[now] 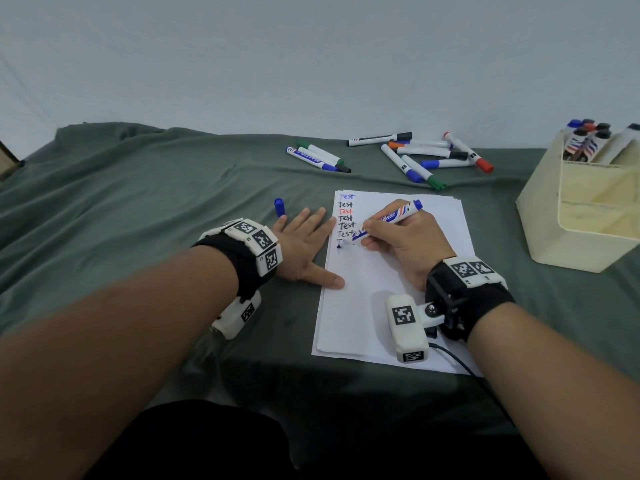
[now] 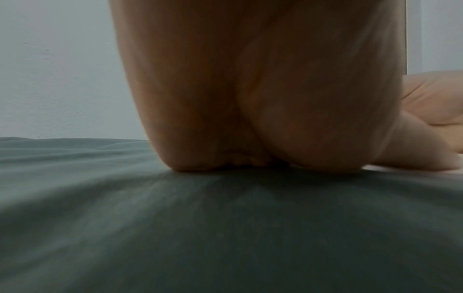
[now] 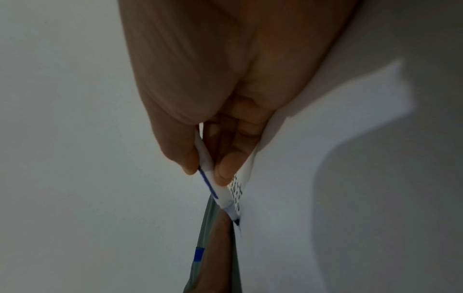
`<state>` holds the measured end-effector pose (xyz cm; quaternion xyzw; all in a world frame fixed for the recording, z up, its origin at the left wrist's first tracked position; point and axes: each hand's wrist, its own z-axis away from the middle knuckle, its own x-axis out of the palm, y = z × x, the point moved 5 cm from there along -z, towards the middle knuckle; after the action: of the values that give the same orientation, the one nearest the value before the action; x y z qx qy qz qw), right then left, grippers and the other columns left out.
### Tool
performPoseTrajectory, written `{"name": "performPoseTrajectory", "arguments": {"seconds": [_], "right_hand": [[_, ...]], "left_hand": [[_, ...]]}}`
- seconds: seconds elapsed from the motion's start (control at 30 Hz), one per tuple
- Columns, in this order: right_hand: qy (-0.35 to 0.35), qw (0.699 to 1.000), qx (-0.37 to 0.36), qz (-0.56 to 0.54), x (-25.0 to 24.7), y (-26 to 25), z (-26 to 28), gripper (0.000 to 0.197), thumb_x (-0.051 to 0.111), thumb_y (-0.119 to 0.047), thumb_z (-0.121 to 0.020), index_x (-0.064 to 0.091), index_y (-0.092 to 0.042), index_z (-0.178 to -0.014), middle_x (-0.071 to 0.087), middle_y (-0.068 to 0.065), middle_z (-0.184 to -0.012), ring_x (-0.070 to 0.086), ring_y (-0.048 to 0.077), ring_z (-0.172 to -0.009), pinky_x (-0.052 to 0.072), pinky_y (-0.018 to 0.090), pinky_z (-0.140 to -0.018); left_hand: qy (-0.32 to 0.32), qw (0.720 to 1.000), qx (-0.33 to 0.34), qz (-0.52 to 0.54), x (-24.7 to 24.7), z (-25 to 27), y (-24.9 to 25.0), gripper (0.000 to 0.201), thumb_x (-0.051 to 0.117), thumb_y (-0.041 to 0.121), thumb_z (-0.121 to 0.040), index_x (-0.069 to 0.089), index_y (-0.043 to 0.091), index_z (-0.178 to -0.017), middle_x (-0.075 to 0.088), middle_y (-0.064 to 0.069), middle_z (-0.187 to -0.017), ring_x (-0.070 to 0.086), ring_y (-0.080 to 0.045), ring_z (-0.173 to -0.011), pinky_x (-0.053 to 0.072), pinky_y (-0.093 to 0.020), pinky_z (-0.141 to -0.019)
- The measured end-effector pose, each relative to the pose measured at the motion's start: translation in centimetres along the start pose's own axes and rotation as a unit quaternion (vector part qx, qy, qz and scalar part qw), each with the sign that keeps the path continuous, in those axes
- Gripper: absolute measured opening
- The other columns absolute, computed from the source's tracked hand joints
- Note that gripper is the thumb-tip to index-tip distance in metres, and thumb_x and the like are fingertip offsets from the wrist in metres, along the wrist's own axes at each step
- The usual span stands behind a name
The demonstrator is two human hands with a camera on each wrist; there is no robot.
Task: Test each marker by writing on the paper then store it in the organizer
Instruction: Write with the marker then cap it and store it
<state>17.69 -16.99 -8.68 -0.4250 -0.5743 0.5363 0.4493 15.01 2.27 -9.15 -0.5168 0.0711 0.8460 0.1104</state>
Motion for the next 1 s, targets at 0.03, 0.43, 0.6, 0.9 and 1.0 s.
{"name": "performPoseTrajectory", "arguments": {"seconds": [0.03, 0.43, 0.6, 0.9, 1.0], "right_hand": [[-0.004, 1.000, 0.001, -0.004, 0.03, 0.00, 0.01, 0.010, 0.079, -0.013, -0.080, 0.075, -0.016, -0.072, 0.075, 0.023, -0.084, 0.073, 0.031, -0.072, 0.061, 0.033, -0.070], [0.003, 1.000, 0.010, 0.011, 0.06, 0.12, -0.17, 0.007, 0.079, -0.019, -0.076, 0.076, -0.019, -0.069, 0.076, 0.020, -0.082, 0.073, 0.028, -0.069, 0.058, 0.038, -0.072], [-0.016, 1.000, 0.010, -0.012, 0.31, -0.02, 0.08, 0.011, 0.081, -0.014, -0.080, 0.077, -0.019, -0.072, 0.076, 0.021, -0.085, 0.075, 0.029, -0.074, 0.059, 0.028, -0.067], [0.002, 0.999, 0.011, 0.035, 0.29, -0.05, 0.01, 0.009, 0.079, -0.018, -0.081, 0.075, -0.018, -0.073, 0.076, 0.019, -0.083, 0.074, 0.030, -0.073, 0.060, 0.037, -0.074], [0.044, 0.997, 0.007, 0.057, -0.15, -0.21, -0.11, 0.014, 0.076, -0.016, -0.082, 0.070, -0.003, -0.084, 0.075, 0.018, -0.076, 0.071, 0.024, -0.065, 0.059, 0.036, -0.069]], "left_hand": [[-0.001, 1.000, 0.000, 0.001, 0.01, -0.01, 0.00, 0.127, 0.039, 0.094, -0.065, -0.023, 0.027, -0.152, -0.030, 0.004, -0.159, -0.025, -0.020, -0.147, -0.006, -0.054, -0.120], [0.000, 1.000, -0.002, 0.007, -0.09, 0.34, 0.19, 0.124, 0.043, 0.091, -0.068, -0.022, 0.026, -0.153, -0.030, 0.004, -0.159, -0.026, -0.019, -0.147, -0.008, -0.054, -0.119], [0.002, 1.000, -0.003, 0.004, -0.12, 0.30, 0.26, 0.124, 0.042, 0.091, -0.068, -0.022, 0.026, -0.153, -0.029, 0.003, -0.160, -0.025, -0.020, -0.147, -0.007, -0.054, -0.119], [0.001, 1.000, -0.004, 0.002, -0.08, 0.26, 0.23, 0.125, 0.042, 0.091, -0.068, -0.022, 0.026, -0.153, -0.029, 0.003, -0.160, -0.025, -0.020, -0.147, -0.007, -0.055, -0.119], [-0.001, 1.000, -0.003, 0.002, -0.14, 0.30, 0.26, 0.125, 0.041, 0.092, -0.067, -0.022, 0.025, -0.153, -0.029, 0.002, -0.160, -0.025, -0.021, -0.147, -0.007, -0.055, -0.119]]}}
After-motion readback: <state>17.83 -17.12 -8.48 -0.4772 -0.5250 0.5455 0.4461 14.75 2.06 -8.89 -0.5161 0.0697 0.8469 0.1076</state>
